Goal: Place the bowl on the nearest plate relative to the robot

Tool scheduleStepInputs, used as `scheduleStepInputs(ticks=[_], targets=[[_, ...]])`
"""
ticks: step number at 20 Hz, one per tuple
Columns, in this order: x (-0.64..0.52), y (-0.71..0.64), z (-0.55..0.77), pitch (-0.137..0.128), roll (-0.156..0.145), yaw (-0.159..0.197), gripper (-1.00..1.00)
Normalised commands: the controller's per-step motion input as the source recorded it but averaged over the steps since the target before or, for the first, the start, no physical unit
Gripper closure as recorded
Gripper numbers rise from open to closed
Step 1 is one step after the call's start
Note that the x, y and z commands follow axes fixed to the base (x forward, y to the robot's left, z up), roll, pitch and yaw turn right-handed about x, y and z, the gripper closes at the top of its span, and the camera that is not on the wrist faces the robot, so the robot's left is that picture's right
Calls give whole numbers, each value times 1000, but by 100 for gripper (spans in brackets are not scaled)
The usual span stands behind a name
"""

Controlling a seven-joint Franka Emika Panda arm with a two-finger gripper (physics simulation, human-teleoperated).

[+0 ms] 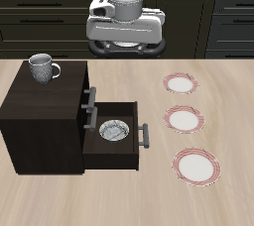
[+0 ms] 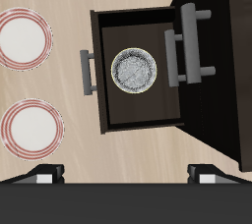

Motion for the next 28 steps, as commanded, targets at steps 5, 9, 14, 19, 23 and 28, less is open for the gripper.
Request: scheduleStepInputs(ticks=[5,9,14,19,23,28], targets=[[305,-54,47,-5,-3,-24,-100],[223,-103,73,-7,-30,-31,-100],[133,3,15,-1,0,-56,-100],[43,3,21,-45,4,-197,-100],[23,-9,-29,-47,-18,-171,-100],[18,-30,-33,5,-10,-232,-100]])
